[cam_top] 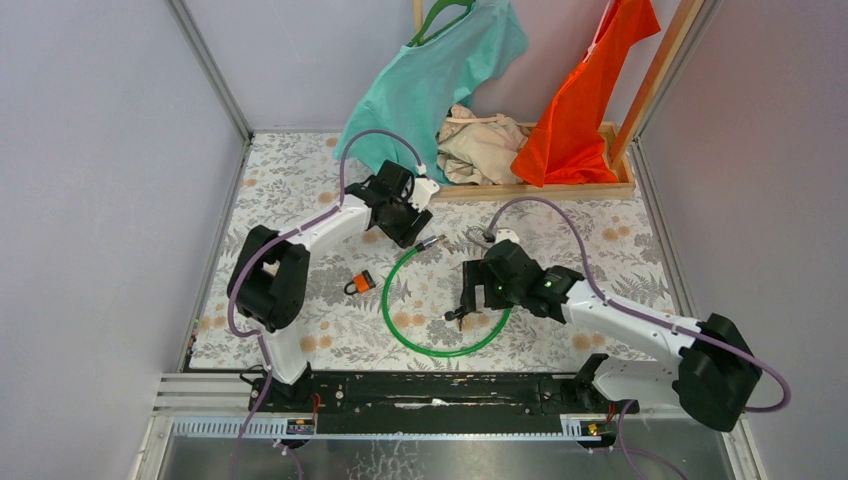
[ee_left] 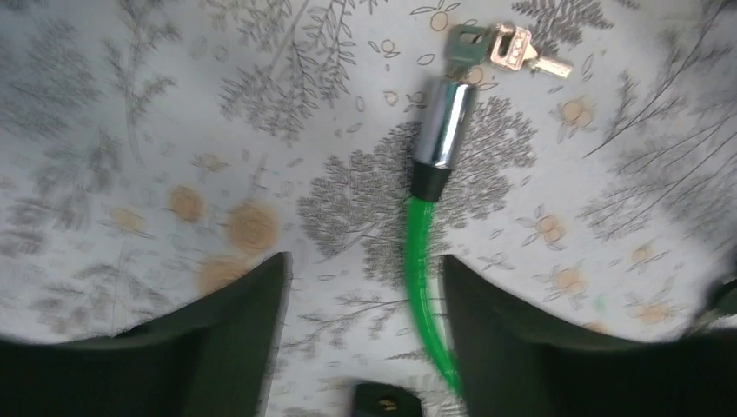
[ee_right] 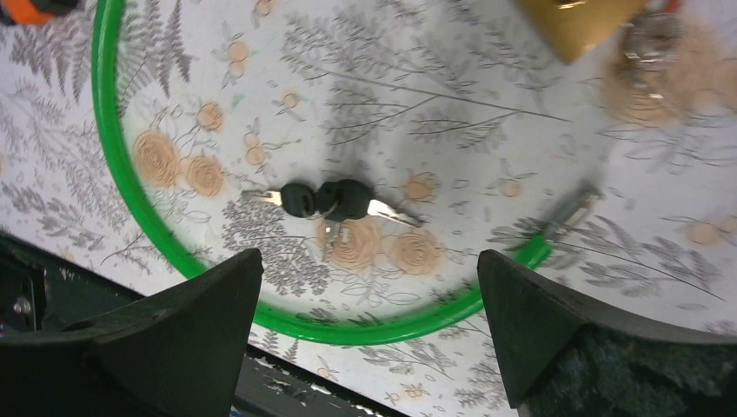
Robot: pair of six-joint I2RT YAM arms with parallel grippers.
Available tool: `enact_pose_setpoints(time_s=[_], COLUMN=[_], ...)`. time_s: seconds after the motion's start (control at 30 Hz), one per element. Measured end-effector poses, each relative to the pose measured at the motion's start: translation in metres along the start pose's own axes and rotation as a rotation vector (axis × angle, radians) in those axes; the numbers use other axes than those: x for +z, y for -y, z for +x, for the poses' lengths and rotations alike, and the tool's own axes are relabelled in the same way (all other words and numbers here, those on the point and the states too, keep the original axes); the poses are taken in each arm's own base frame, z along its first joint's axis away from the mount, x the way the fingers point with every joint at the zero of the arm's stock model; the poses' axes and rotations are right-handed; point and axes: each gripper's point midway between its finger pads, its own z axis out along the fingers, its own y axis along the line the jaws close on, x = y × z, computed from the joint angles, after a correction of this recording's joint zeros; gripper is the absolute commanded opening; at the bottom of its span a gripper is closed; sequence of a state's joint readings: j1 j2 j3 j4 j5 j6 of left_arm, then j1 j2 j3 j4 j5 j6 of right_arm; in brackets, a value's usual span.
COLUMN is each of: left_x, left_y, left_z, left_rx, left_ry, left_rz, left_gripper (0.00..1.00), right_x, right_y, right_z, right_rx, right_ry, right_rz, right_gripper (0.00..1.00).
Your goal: Unlock with the key
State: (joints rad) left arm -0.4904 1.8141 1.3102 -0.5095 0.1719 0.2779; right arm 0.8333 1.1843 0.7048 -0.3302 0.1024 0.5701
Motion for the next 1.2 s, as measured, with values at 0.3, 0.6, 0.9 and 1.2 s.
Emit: enact_pose_setpoints(time_s=[0.3, 0.6, 0.9, 1.2], left_x=[-0.049, -0.117, -0.154, -0.168], left_y=[0.008, -0.020, -0.048, -0.050], left_z=[-0.012, -0.028, -0.022, -0.028], left_rx=[-0.006, -0.051, -0.108, -0.101], left_ry=[0.052, 0.140, 0.175, 0.201], left_rz=[0.007, -0.108, -0.189, -0.205], left_gripper=[1.00, 1.00, 1.00, 1.00], right_x=[0.029, 0.045, 0.056, 0.058], right_y=[-0.020, -0.029, -0.033, -0.030], right_z=[0.029, 0.040, 0.040, 0.040], right_rx=[-0.070, -0.171, -0.288, -0.300], right_ry=[-0.102, -0.156, -0.186, -0.184], right_rz=[-0.007, 0.007, 0.035, 0.053], right_gripper=[0.68, 0.56, 0.51, 0.45])
